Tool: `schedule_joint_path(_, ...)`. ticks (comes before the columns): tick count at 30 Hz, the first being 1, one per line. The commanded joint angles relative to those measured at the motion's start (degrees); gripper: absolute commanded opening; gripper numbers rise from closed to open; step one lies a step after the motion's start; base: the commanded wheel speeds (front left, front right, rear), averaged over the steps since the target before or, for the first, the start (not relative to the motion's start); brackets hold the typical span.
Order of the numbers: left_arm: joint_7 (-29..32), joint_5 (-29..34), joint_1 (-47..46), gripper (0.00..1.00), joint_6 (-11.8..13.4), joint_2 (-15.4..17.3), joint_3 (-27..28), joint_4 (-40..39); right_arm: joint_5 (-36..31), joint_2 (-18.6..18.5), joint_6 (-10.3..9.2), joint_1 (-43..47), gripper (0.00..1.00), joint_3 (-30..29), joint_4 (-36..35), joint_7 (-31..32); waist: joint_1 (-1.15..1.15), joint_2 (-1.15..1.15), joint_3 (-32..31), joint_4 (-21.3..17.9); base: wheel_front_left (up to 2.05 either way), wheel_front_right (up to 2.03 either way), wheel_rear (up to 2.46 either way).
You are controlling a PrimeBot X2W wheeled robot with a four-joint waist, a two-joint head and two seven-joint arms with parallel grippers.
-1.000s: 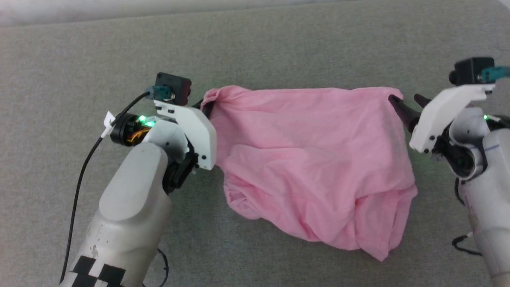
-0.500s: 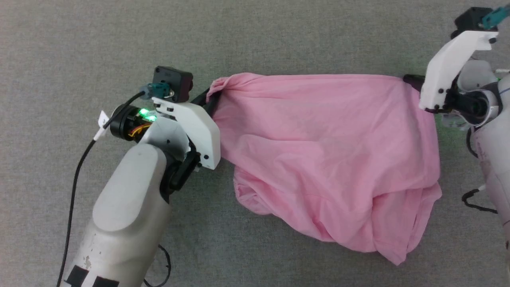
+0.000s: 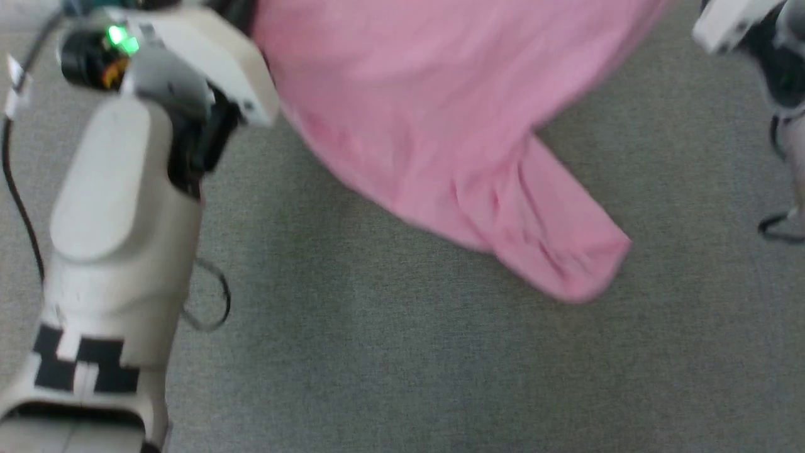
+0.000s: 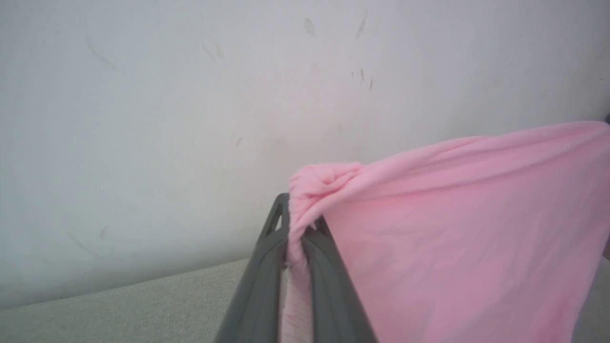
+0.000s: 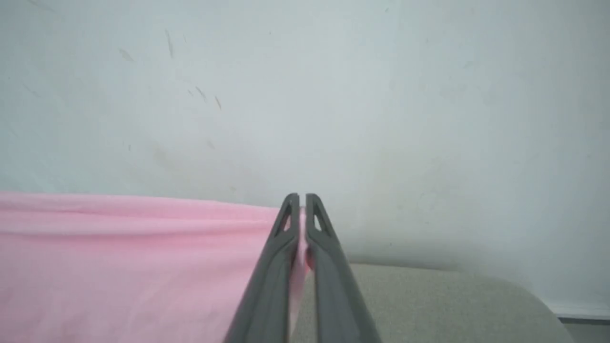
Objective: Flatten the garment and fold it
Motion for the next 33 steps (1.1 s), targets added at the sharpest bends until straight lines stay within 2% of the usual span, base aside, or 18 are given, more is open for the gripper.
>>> schedule_joint_path(1,-0.9,0.1,-1.8,0.0,0.8,0.4,0.8,1.3,-0.8,-0.5,-0.14,-1.6,0.0,-0.9,0.5,-1.0,0.0,0.0,-0.6,-0.5,0.0,0.0,0.0)
schedule_joint_path(8,-12.7,0.9,-17.0,0.0,-0.3,-0.4,2.8,13.0,-3.9,1.9,-0.14,-13.0,0.0,-3.6,2.6,-9.5,0.0,0.0,0.0,-1.5,0.0,0.0,0.0)
schedule_joint_path(11,-17.8,1.5,-20.7,0.0,-0.8,-0.6,2.9,17.8,-4.6,2.8,-0.14,-15.3,0.0,-2.3,2.8,-12.4,0.0,0.0,0.1,-1.8,0.0,0.0,0.0)
schedule_joint_path(16,-22.9,1.8,-21.4,0.0,-2.1,-1.1,2.2,25.3,-3.0,4.3,-0.14,-14.2,0.0,2.5,4.5,-12.1,0.0,0.0,0.3,-1.9,0.0,0.0,0.0)
schedule_joint_path(25,-26.3,-1.5,-11.7,0.0,-4.8,-3.8,2.8,33.8,2.5,5.3,-0.14,-3.2,0.0,14.1,6.2,-10.2,0.0,0.0,0.0,-1.4,0.0,0.0,0.0)
schedule_joint_path(28,-26.5,-2.4,-5.1,0.0,-5.1,-4.7,3.7,31.8,5.1,4.1,-0.14,3.3,0.0,17.9,3.4,-11.1,0.0,0.0,-1.6,-1.1,0.0,0.0,0.0)
schedule_joint_path(33,-26.5,-2.1,9.9,0.0,-5.4,-6.5,4.8,23.7,8.6,0.0,-0.14,16.2,0.0,21.4,-4.1,-13.4,0.0,0.0,-4.7,-0.4,0.0,0.0,0.0)
